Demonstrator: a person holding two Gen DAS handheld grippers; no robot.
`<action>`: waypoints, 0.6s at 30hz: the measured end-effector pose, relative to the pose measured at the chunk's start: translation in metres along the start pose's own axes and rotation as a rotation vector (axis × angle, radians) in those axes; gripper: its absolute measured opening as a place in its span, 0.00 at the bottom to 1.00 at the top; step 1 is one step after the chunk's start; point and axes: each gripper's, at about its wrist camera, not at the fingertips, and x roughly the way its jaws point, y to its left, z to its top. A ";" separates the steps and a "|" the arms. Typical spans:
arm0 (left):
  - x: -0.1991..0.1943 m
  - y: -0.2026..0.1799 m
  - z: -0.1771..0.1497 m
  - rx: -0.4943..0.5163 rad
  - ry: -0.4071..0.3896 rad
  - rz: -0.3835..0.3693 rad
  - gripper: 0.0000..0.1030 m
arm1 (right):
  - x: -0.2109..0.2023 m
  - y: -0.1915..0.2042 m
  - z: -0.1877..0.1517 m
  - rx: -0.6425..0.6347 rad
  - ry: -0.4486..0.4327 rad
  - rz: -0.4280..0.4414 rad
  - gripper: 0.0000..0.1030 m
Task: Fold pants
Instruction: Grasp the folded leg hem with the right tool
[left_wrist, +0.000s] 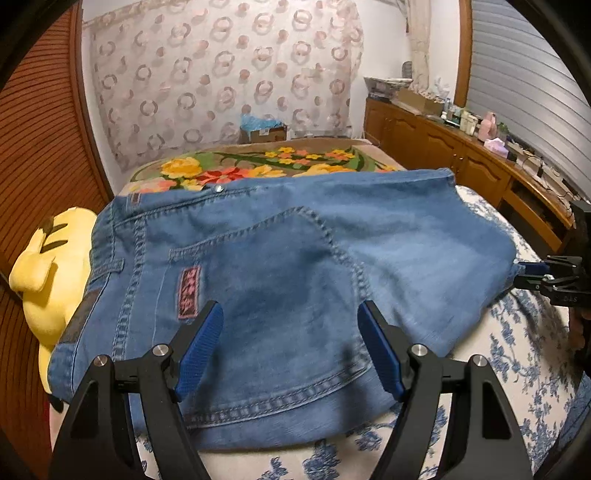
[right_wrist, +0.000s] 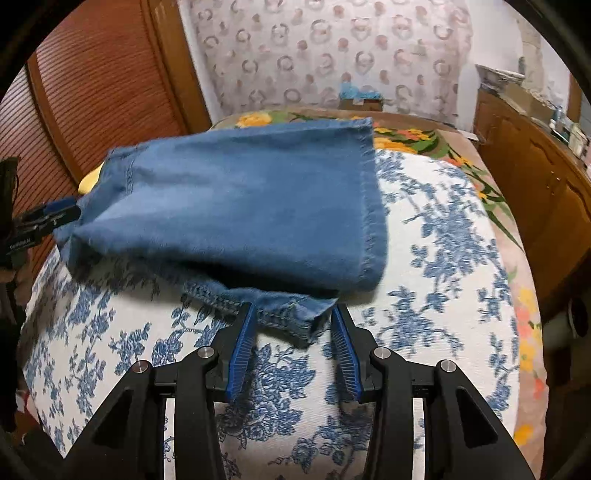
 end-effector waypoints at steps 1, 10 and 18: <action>0.002 0.002 -0.002 -0.005 0.007 0.006 0.74 | 0.002 0.000 0.000 -0.011 0.001 -0.001 0.27; 0.002 0.015 -0.011 -0.033 0.019 0.031 0.74 | -0.033 -0.021 0.006 -0.059 -0.113 -0.084 0.04; -0.004 0.027 -0.015 -0.058 0.016 0.057 0.74 | -0.016 -0.023 0.000 -0.001 -0.032 -0.101 0.04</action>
